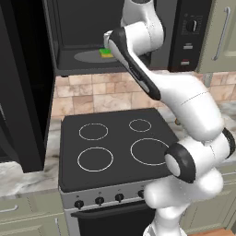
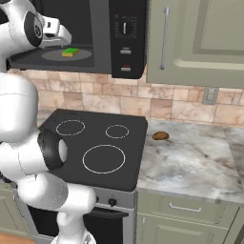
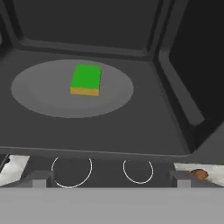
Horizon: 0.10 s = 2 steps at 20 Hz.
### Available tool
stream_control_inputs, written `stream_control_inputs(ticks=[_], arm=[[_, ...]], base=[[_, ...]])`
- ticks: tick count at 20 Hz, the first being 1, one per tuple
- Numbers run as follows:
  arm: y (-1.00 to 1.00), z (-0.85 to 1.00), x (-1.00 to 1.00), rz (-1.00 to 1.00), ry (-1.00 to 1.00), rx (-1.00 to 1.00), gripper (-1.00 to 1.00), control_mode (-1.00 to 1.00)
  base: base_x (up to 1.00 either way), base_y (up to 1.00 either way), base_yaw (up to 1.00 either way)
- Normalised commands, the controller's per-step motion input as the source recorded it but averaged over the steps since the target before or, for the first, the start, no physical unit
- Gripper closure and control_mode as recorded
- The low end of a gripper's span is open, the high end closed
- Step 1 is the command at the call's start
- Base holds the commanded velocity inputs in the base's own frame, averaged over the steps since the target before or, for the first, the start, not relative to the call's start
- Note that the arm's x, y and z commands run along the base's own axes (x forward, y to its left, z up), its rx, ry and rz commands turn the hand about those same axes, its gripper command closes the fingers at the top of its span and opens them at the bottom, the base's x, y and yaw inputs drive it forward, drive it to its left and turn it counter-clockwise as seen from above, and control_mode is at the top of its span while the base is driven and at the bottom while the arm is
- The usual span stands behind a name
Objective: Place the sponge inside the microwave to prepare for sanitizing.
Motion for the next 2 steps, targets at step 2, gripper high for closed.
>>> stream_control_inputs(ticks=[2], arm=[[-0.46, 0.02, -1.0, 0.0, -0.07, 0.12, -1.0, -1.0]], base=[[0.0, 0.0, 0.0]])
